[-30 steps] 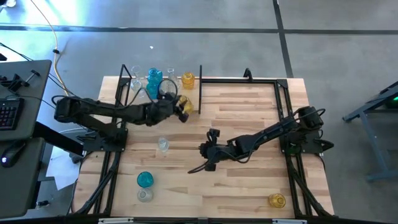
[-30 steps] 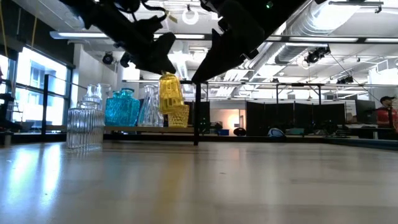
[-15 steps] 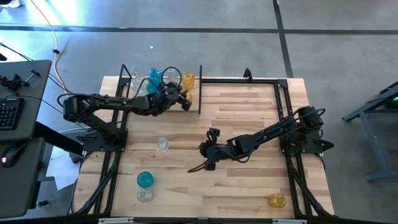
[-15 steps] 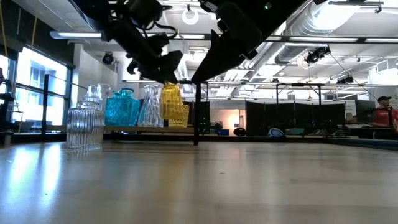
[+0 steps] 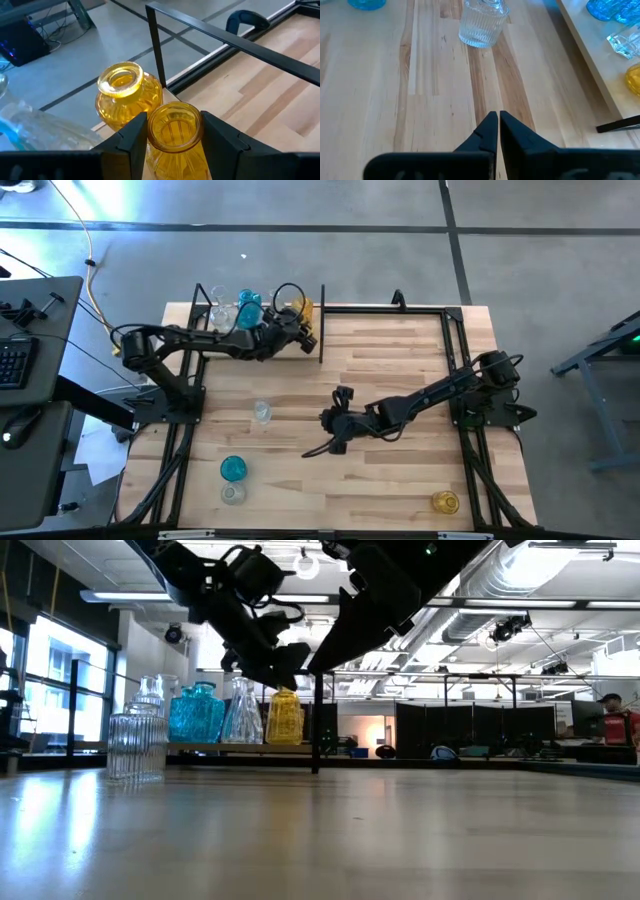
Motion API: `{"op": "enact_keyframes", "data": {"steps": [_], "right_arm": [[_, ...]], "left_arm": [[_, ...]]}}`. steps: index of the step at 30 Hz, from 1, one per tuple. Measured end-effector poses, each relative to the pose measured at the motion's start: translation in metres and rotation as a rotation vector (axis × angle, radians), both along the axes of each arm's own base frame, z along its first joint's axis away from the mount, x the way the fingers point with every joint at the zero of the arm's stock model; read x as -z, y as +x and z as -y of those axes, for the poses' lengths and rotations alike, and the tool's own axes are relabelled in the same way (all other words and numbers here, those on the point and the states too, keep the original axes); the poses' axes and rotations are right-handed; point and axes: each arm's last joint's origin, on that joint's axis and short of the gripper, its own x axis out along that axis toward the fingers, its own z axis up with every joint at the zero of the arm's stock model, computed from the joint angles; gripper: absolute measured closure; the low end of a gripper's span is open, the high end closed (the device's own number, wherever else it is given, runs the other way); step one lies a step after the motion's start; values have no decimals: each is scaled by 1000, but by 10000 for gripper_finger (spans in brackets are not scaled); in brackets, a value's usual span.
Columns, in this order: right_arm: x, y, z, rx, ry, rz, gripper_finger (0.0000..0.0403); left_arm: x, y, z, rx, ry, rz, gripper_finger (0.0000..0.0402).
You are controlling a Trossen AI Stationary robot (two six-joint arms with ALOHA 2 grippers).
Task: Sort vases onto shelf
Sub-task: Put the yellow vase on the shelf aligned with the other yellow vase
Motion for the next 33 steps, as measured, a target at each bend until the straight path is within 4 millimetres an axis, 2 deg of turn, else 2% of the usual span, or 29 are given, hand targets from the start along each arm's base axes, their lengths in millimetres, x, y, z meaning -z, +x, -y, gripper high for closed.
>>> {"op": "enact_keyframes", "data": {"steps": [6, 12, 19, 28, 33], "right_arm": [[0, -1, -2, -8, -3, -1, 401], [0, -1, -2, -8, -3, -1, 401], [0, -1, -2, -10, -6, -2, 401], [0, -1, -2, -10, -6, -2, 401], [0, -1, -2, -10, -6, -2, 401]], "left_arm": [[2, 2, -1, -20, 13, -2, 258], [2, 1, 0, -14, 20, -26, 214], [1, 1, 0, -3, 36, -38, 211], [-20, -6, 3, 15, 79, -4, 210], [-34, -10, 15, 63, 100, -1, 209]]}}
